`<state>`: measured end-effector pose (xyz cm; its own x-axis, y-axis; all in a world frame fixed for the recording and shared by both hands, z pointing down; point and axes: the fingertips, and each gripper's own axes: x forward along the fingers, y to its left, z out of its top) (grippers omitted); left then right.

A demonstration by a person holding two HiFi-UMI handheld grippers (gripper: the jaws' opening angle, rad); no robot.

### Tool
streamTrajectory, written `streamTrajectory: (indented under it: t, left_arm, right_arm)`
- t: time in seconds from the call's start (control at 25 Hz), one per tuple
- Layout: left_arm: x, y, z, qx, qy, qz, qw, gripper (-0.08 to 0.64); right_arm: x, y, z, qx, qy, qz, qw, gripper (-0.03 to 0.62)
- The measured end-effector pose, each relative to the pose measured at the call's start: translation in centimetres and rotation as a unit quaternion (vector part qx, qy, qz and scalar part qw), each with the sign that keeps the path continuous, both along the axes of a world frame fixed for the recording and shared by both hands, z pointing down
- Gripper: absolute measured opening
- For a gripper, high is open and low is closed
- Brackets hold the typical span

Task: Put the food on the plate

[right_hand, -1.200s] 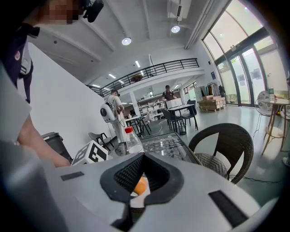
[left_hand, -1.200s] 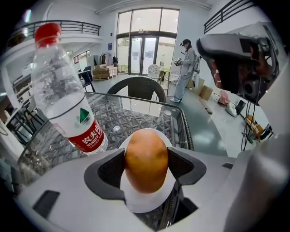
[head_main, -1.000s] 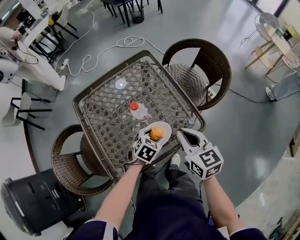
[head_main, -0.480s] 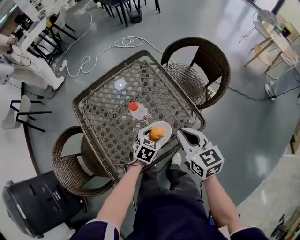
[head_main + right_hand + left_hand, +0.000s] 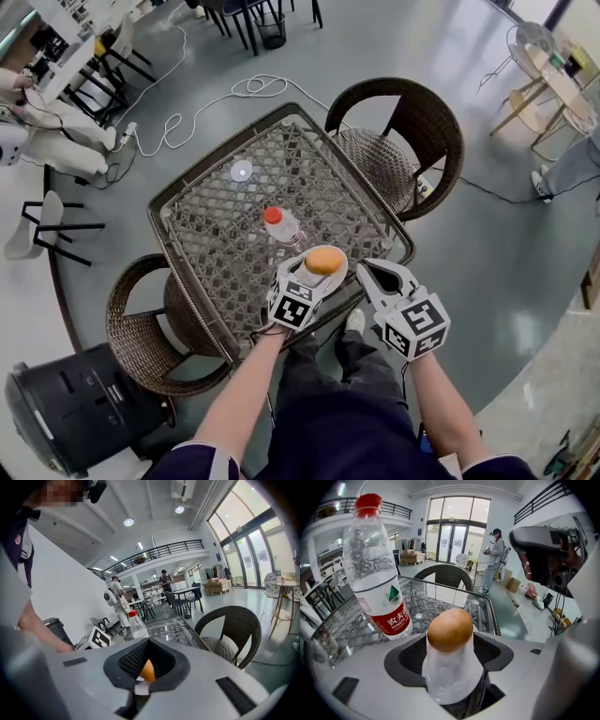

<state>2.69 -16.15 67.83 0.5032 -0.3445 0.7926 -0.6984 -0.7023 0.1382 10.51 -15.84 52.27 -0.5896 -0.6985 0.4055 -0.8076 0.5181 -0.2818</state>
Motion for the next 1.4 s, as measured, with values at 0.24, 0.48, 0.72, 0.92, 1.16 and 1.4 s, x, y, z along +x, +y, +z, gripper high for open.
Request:
streamTrajectory:
  t: [0.24,0.48,0.72,0.92,1.16,1.4]
  left_arm:
    - [-0.6,0.3,-0.5,0.002,0.001,-0.002,1.0000,0.301]
    - [-1.1,0.2,-4.1,0.037,0.021,-0.017,0.9989,0.301]
    - [-1.6,0.6,-9.4,0.061,0.076,-0.041,0.9944,0.299]
    - [-2.2,0.1,-14.8,0.113,0.115,-0.045,0.9860,0.173]
    - [-2.4,-0.5,-21.8,0.192,0.154,-0.048,0.9681,0.058]
    - [-1.9,-1.0,-28.4,0.253,0.187,-0.042,0.9484,0.009]
  right_arm:
    - [-0.2,-0.3,-0.3,0.003,0.000,0.003,1.000,0.003]
    - [-0.4,-0.7,-1.3,0.014,-0.004,0.005,1.000,0.003]
    - [-1.8,-1.1,-3.5,0.037,-0.017,0.003,0.999,0.003]
    - [-3.0,-1.7,-6.2,0.065,-0.028,-0.001,0.997,0.003]
    - [-3.9,-2.0,-10.6,0.113,-0.041,-0.005,0.993,0.003]
    - [-4.6,-2.3,-15.6,0.161,-0.058,-0.011,0.985,0.003]
